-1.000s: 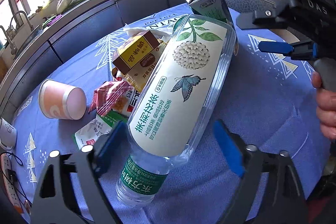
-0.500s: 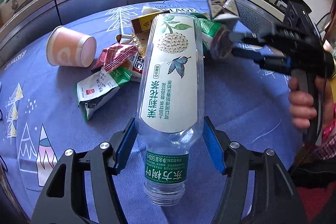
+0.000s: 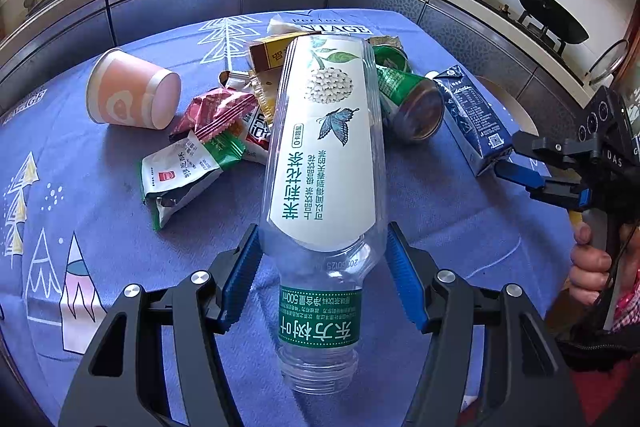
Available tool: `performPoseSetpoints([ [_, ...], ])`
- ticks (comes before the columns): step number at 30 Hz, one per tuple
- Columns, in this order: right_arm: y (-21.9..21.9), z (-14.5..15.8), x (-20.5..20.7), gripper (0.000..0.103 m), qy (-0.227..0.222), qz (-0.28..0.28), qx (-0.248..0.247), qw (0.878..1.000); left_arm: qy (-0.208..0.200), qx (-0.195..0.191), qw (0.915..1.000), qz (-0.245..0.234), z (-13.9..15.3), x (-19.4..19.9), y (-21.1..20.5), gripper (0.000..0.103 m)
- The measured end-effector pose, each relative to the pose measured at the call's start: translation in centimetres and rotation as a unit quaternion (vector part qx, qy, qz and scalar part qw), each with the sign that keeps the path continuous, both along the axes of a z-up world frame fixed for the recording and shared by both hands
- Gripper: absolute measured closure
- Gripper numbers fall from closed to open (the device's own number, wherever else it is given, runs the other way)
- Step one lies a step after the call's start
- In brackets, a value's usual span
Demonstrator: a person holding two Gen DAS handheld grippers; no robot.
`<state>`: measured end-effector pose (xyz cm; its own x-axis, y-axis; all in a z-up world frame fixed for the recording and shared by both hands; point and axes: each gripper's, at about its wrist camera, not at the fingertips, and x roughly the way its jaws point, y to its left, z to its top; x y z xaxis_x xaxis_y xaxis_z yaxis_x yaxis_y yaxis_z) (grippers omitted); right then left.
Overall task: Collect trash
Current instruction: 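Grasp the clear tea bottle with the left tool while the right tool grasps the milk carton, then carry the bottle and carton to the beige bin and open both tools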
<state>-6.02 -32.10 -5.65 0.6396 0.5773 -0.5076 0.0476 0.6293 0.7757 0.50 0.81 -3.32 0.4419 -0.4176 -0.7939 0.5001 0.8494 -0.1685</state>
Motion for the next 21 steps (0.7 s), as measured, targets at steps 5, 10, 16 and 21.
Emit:
performPoseSetpoints([
  [5,-0.9,0.4,-1.8,0.035,0.000,-0.014,-0.048,0.999,-0.001,-0.003,0.9999,-0.010,0.7,-0.3,-0.6,0.042],
  [10,-1.2,3.1,-1.9,0.034,-0.037,-0.054,-0.168,0.984,0.008,0.001,1.0000,0.001,0.9,0.7,-1.7,0.026],
  [16,0.1,2.5,1.5,0.028,-0.022,-0.053,-0.174,0.983,-0.013,0.039,0.9992,0.004,0.7,1.7,-4.1,0.032],
  [21,2.4,1.0,3.1,0.024,-0.011,-0.036,-0.225,0.974,-0.023,0.056,0.9981,0.008,0.5,1.4,-4.5,0.045],
])
